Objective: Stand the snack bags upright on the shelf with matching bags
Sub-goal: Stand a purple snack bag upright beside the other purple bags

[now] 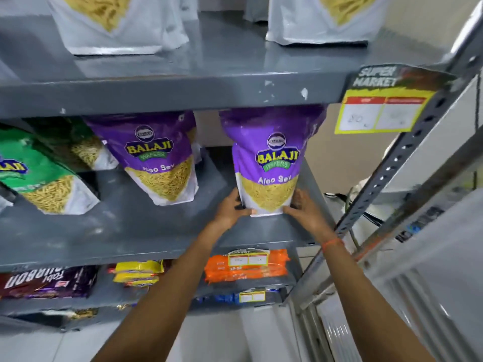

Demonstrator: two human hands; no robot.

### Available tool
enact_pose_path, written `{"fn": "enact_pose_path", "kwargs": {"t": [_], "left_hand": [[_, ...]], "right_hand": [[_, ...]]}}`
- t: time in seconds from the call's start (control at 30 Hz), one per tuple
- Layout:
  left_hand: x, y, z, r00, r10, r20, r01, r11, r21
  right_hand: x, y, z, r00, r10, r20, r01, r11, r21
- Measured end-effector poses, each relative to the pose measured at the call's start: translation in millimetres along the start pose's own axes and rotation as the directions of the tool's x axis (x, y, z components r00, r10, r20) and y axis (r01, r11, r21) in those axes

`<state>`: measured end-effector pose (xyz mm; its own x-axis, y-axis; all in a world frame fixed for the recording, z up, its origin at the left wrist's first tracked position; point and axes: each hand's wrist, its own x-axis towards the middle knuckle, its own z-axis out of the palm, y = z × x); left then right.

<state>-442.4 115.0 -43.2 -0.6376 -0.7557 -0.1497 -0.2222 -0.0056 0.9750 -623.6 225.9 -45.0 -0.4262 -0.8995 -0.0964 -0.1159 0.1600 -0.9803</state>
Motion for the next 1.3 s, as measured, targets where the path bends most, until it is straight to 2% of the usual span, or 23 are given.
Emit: {"fn": "enact_pose_path", "kwargs": {"t": [0.13, 0.23, 0.43, 0.47, 0.5, 0.53, 0.6, 0.63, 0.67, 0.73, 0.8, 0.83, 0.9, 0.93, 1.0, 1.03, 1.1, 1.13, 1.2, 1.3], "left_hand": [[-53.6, -15.6, 22.1, 0.995, 0.072, -0.061, -0.063, 0.988, 0.139], [-67.2, -15.9, 31.7, 0.995, 0.073, -0.067, -0.067, 0.994, 0.088], [-70.7, -7.5, 29.4, 0.998, 0.051, -0.026, -0.048, 0.994, 0.093], [-72.6, -5.6, 28.7, 0.999, 0.048, -0.015, -0.047, 0.994, 0.102], [-74.9, -3.6, 27.7, 0.998, 0.061, -0.003, -0.06, 0.992, 0.112], [-76.8, -1.7, 26.6, 0.996, 0.086, -0.006, -0.085, 0.988, 0.131], [-83.5, 4.0, 19.9, 0.98, 0.173, -0.102, -0.15, 0.969, 0.199], [-87.4, 7.4, 13.6, 0.954, 0.242, -0.175, -0.198, 0.951, 0.236], [-91.1, 11.1, 4.4, 0.913, 0.324, -0.246, -0.255, 0.927, 0.276], [-96.1, 15.2, -20.5, 0.809, 0.463, -0.363, -0.346, 0.873, 0.343], [-99.8, 13.7, -52.8, 0.713, 0.51, -0.481, -0.365, 0.856, 0.366], [-99.9, 10.6, -71.4, 0.68, 0.497, -0.539, -0.351, 0.866, 0.356], [-96.8, 2.0, -106.8, 0.646, 0.412, -0.643, -0.264, 0.911, 0.318], [-93.5, -1.0, -125.3, 0.655, 0.339, -0.675, -0.182, 0.938, 0.295], [-80.5, -3.2, -163.4, 0.746, 0.198, -0.636, -0.067, 0.972, 0.225], [-71.3, -4.1, -179.1, 0.817, 0.152, -0.556, -0.063, 0.982, 0.177], [-52.3, -9.6, -204.8, 0.942, 0.091, -0.324, -0.07, 0.995, 0.074], [-44.3, -15.4, -216.2, 0.972, 0.058, -0.227, -0.046, 0.997, 0.058], [-35.3, -26.5, -228.5, 0.983, -0.016, -0.182, 0.026, 0.998, 0.057], [-44.4, -43.1, -234.3, 0.981, -0.045, -0.191, 0.06, 0.995, 0.076]], "right_hand": [[-47.4, 23.9, -7.7, 1.0, -0.024, -0.01, 0.024, 0.998, -0.055], [-61.8, 24.3, -10.9, 1.0, -0.006, -0.017, 0.005, 0.997, -0.079], [-74.3, 4.8, -4.6, 1.0, 0.025, 0.017, -0.024, 0.999, -0.045], [-78.6, 1.1, 1.1, 1.0, 0.012, -0.017, -0.013, 0.999, -0.048], [-84.3, -2.4, 9.1, 0.993, -0.014, -0.118, 0.007, 0.998, -0.062], [-90.9, -6.2, 18.1, 0.959, -0.061, -0.278, 0.035, 0.994, -0.1], [-106.6, -20.6, 43.4, 0.779, -0.301, -0.55, 0.194, 0.95, -0.245], [-113.0, -30.9, 59.9, 0.686, -0.437, -0.582, 0.297, 0.898, -0.324], [-116.3, -41.5, 78.9, 0.628, -0.54, -0.561, 0.393, 0.841, -0.371], [-112.1, -60.8, 119.0, 0.589, -0.666, -0.458, 0.534, 0.746, -0.397], [-98.0, -78.9, 160.6, 0.617, -0.714, -0.33, 0.609, 0.699, -0.374], [-87.1, -85.4, 179.6, 0.659, -0.706, -0.261, 0.621, 0.706, -0.342], [-55.3, -90.0, 208.4, 0.778, -0.611, -0.146, 0.549, 0.775, -0.312], [-34.8, -89.5, 219.4, 0.848, -0.521, -0.103, 0.47, 0.826, -0.311], [4.1, -88.9, 232.0, 0.962, -0.269, -0.041, 0.243, 0.918, -0.313], [19.9, -87.2, 232.4, 0.987, -0.16, -0.011, 0.15, 0.942, -0.302], [44.9, -84.6, 233.2, 0.993, -0.096, 0.074, 0.109, 0.974, -0.198], [52.8, -83.3, 235.9, 0.988, -0.111, 0.107, 0.124, 0.985, -0.122], [52.9, -82.7, 239.7, 0.989, -0.103, 0.109, 0.106, 0.994, -0.023], [29.4, -72.1, 243.9, 0.997, -0.063, 0.039, 0.064, 0.997, -0.036]]}}
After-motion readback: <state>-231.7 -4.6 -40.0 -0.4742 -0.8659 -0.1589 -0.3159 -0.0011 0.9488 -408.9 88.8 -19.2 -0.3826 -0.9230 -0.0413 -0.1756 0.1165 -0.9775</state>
